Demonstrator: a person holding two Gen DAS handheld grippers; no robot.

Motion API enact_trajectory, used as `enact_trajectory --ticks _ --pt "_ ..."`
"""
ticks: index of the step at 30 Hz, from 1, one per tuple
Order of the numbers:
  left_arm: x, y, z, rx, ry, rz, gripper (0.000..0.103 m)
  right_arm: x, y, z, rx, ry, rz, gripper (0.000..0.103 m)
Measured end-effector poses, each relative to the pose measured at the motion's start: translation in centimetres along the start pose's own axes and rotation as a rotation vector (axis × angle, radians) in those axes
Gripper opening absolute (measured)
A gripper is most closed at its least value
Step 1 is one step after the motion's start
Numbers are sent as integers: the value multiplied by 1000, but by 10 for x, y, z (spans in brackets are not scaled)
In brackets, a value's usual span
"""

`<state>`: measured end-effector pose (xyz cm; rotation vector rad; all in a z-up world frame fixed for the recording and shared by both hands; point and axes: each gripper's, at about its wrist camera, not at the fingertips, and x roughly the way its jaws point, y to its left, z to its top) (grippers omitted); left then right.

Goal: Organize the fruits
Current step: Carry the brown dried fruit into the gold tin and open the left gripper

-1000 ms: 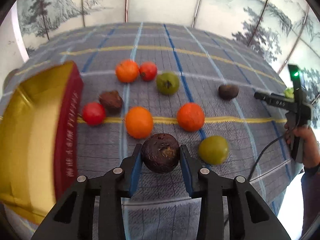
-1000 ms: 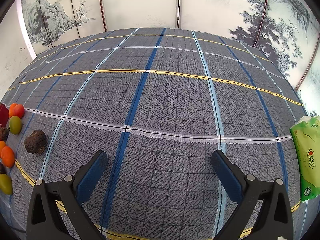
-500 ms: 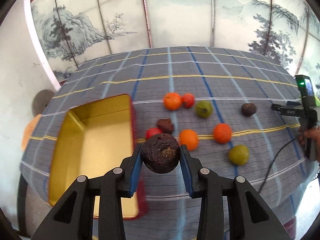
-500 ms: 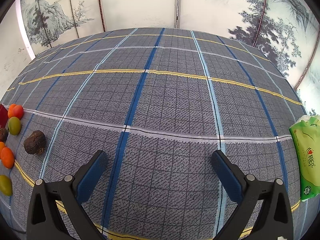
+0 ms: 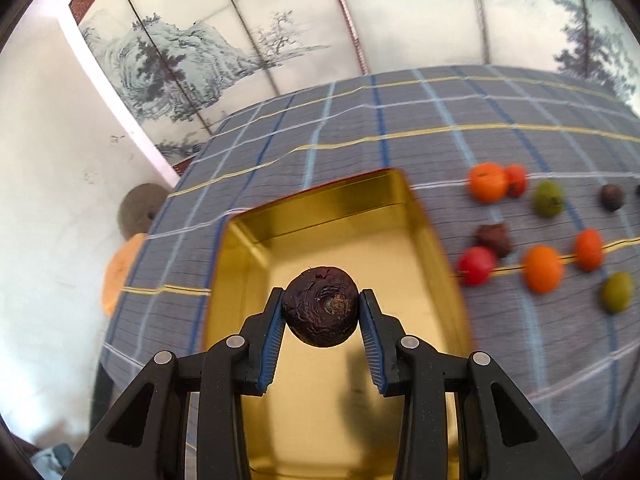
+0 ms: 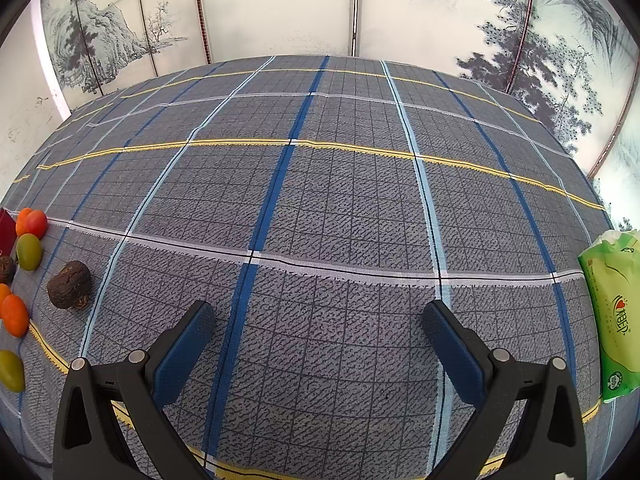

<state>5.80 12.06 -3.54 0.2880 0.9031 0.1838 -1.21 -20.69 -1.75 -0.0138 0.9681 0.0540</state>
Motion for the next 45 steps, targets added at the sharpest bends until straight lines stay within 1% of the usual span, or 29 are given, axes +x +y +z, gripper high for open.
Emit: enact_trajectory --ticks 6,11,15,25,33,36,37,38,39,40,41,42,44,45 --pt "31 20 5 13 44 47 38 0 0 0 0 0 -1 103" --pt "51 32 11 7 80 55 38 1 -1 1 1 0 -1 103" --pt "62 36 16 27 100 73 38 1 -2 1 1 -1 -1 103" --pt "73 38 21 61 107 98 38 1 -3 1 1 -1 -2 103" --pt "80 41 23 65 115 105 38 1 -2 1 1 -1 -2 103" --pt "84 41 25 69 116 123 39 1 -1 1 1 -2 -2 103" --pt "86 40 25 72 119 122 42 2 -2 2 2 -2 -3 103" --pt "86 39 24 74 119 121 49 2 -1 2 2 -2 -3 103" --pt "85 39 25 75 105 125 54 2 -2 3 2 -2 -3 103" --pt "83 38 25 74 91 135 66 2 -2 3 3 -2 -3 103" --pt "80 38 25 70 74 143 73 3 -3 3 4 -2 -3 103" --pt "75 41 26 54 52 139 75 -2 0 -3 9 -2 -4 103" --pt "65 47 27 12 35 112 75 -2 -1 -4 17 -2 -12 103" --pt "55 51 27 -26 20 90 75 -2 0 -4 19 -3 -13 103"
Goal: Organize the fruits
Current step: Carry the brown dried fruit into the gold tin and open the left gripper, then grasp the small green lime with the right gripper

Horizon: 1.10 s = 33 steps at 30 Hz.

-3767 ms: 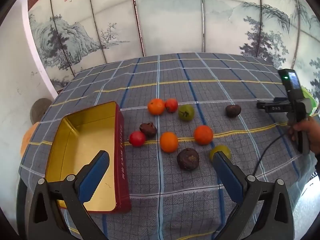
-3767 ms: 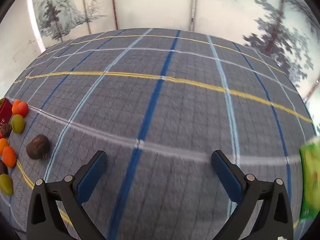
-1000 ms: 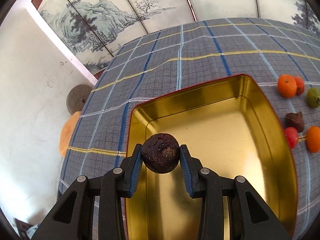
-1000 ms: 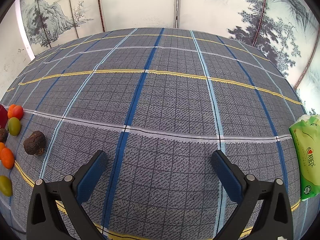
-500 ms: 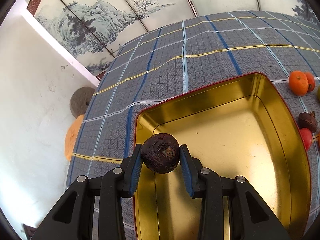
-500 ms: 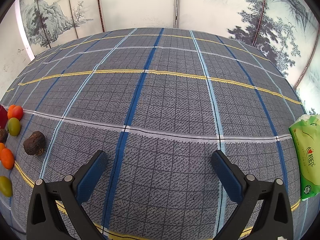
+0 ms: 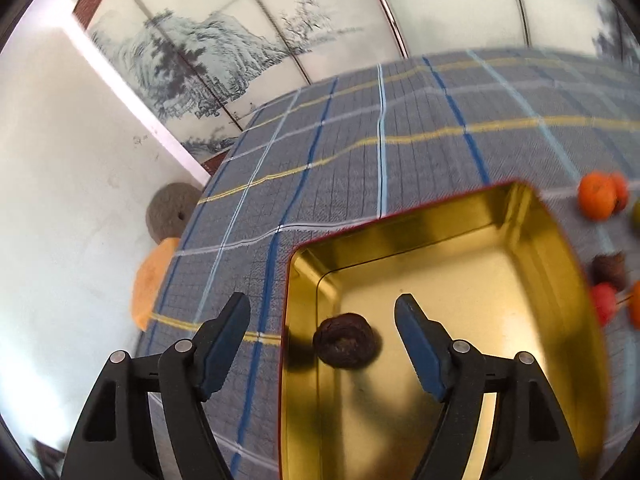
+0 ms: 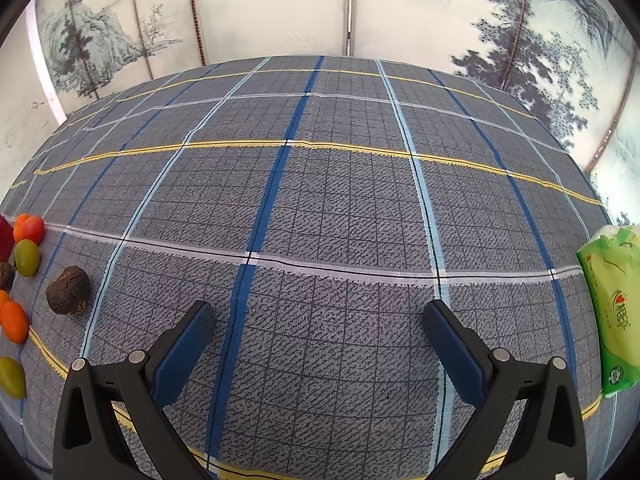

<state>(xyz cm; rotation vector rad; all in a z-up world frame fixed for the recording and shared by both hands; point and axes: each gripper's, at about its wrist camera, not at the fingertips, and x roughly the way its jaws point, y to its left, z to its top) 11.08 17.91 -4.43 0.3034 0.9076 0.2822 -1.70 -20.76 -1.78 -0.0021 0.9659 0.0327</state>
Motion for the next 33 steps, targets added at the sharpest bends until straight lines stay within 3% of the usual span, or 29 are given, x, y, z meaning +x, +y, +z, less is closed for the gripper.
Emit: enact_trajectory --ticks 4,8,10,12,16,18,20,28,33 --pt "-58 12 -15 -128 -131 -81 75 -4 -1 -2 15 -10 -2 102" --pt "-110 4 -48 -159 -223 -142 75 -57 13 -24 17 -201 84 98" --pt "-130 -2 -66 -179 -244 -198 75 -91 38 -42 -50 -279 215 98" --pt "-142 -7 -80 -207 -251 -267 76 -115 70 -57 -155 -294 330 98" --pt "-154 -21 -102 -254 -201 -370 81 -132 139 -77 -353 -229 470 89" --pt "-160 -26 -111 -243 -177 -401 81 -130 163 -82 -409 -208 479 68" --pt "-164 -28 -114 -233 -168 -403 81 -121 179 -83 -442 -181 476 62" --pt "-183 -19 -132 -226 -195 -335 82 -102 207 -83 -508 -102 474 60" --pt "-183 -16 -135 -227 -196 -326 82 -82 207 -80 -501 -12 495 31"
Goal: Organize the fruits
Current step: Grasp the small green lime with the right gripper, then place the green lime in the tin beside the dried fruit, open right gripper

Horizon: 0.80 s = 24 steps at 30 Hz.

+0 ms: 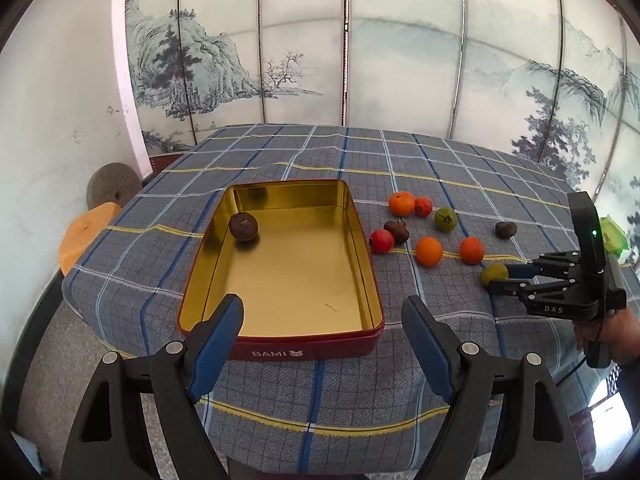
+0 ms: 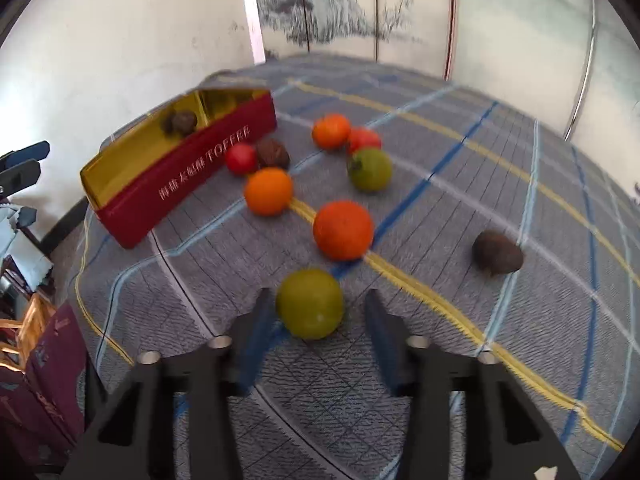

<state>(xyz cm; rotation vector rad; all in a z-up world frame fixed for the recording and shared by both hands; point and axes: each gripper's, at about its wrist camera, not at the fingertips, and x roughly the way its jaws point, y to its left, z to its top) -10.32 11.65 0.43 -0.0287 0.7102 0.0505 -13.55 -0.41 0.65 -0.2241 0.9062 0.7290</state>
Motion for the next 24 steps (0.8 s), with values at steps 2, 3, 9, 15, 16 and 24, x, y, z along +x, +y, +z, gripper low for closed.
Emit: enact_trajectory --ticks 2,3,9,15,16,24 --pt "-2 5 -2 -14 -14 10 82 -2 4 1 -3 9 -15 31" --pt "-4 9 -3 -30 -21 -3 82 -7 6 4 9 1 8 31" --pt "-7 22 -3 -42 -34 71 82 -47 49 56 -40 -149 185 31" --pt "-2 32 -5 -39 -1 155 83 -5 91 122 -108 -116 282 32" --pt "-2 36 -5 -39 -3 178 83 10 97 131 -108 -88 287 32" --pt "7 59 -7 -39 33 278 84 95 138 166 -93 67 284 32"
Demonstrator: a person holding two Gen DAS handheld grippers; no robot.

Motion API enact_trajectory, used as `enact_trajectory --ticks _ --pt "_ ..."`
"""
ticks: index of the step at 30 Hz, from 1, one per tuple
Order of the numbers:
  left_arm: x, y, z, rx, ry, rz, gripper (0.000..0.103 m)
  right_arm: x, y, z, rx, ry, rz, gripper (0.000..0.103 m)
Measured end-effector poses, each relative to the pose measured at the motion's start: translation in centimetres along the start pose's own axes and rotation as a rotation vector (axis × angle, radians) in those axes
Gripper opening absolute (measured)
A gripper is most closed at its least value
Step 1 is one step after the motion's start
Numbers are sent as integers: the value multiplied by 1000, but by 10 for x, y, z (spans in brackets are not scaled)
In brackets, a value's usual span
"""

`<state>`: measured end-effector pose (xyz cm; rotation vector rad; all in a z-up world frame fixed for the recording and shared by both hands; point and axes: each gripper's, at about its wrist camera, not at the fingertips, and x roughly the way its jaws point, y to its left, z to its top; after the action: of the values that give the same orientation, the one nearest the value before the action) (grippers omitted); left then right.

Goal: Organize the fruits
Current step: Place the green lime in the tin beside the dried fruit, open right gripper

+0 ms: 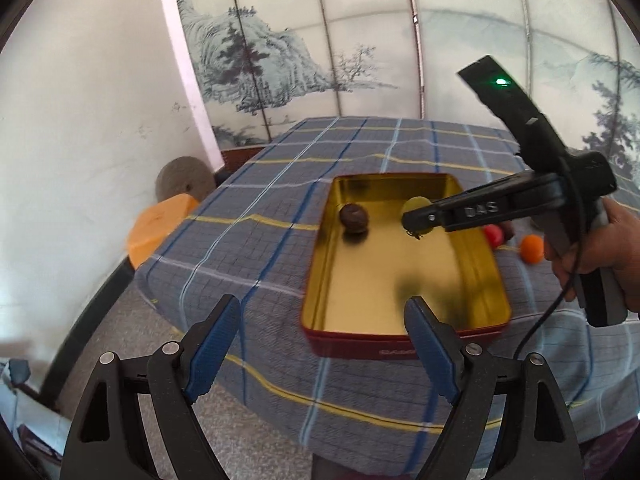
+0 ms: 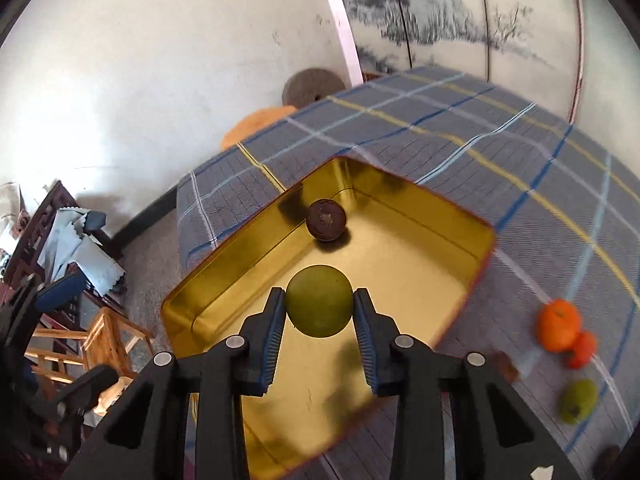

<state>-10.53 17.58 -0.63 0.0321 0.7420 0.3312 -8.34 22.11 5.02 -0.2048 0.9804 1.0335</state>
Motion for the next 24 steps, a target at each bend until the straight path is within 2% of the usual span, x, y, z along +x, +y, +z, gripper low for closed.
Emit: enact_trajectory --ticks 5,11,15,17,18,24 --pt "13 9 -5 -12 41 15 84 36 4 14 11 58 -40 32" --pt "23 15 -10 -15 74 16 84 51 3 23 54 65 -60 34" --pt "25 17 -12 -17 83 15 84 54 1 31 85 30 -36 35" --pt "24 16 -14 -15 86 16 85 49 2 33 96 0 -13 49" --pt "24 15 -14 -13 87 18 85 46 3 34 95 -14 -7 51" --pt "23 15 -15 -17 99 12 85 -9 5 14 77 -168 13 52"
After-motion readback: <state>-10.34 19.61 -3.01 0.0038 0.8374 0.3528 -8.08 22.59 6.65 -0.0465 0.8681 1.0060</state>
